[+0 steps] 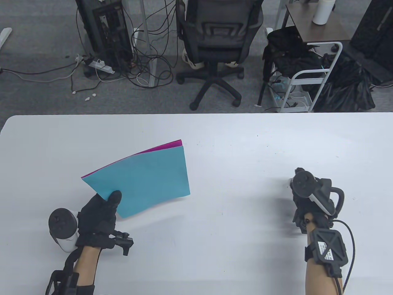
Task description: Push down lever to staple documents
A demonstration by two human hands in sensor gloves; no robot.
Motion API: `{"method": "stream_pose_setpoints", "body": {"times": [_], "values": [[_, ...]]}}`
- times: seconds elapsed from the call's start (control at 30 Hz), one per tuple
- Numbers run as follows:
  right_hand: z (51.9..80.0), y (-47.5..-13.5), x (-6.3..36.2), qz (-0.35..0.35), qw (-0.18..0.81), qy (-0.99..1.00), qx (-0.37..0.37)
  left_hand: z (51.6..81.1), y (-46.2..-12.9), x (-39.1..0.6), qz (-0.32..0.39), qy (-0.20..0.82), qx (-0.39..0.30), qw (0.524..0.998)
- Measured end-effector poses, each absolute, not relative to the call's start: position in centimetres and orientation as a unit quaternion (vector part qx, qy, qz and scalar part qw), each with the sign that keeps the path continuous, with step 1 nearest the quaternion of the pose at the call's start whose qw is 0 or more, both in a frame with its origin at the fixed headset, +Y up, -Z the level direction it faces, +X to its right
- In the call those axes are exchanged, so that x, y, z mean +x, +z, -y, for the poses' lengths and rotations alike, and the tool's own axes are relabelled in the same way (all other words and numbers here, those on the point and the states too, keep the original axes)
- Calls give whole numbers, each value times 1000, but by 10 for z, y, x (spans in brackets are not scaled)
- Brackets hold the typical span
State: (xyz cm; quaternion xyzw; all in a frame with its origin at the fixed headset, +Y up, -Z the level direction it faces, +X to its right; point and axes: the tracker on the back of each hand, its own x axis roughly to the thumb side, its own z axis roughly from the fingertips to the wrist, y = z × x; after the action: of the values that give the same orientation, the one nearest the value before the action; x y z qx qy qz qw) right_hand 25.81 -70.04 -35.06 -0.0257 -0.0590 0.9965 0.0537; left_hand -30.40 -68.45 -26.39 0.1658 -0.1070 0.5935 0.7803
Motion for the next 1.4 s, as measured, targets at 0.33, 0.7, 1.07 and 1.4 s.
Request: {"method": "stream_pose_setpoints", "body": {"times": [0.33,0.7,1.07,1.4], "values": [[695,-344,136,68,49,990,111,688,-267,-312,92,603,164,775],[721,-349,98,33,33,987,155,693,-269,-308,89,603,147,779],[735,-354,104,17,31,988,150,697,-269,-304,87,605,138,780],[741,-354,101,3,22,989,148,698,-268,-301,92,610,126,776]]}}
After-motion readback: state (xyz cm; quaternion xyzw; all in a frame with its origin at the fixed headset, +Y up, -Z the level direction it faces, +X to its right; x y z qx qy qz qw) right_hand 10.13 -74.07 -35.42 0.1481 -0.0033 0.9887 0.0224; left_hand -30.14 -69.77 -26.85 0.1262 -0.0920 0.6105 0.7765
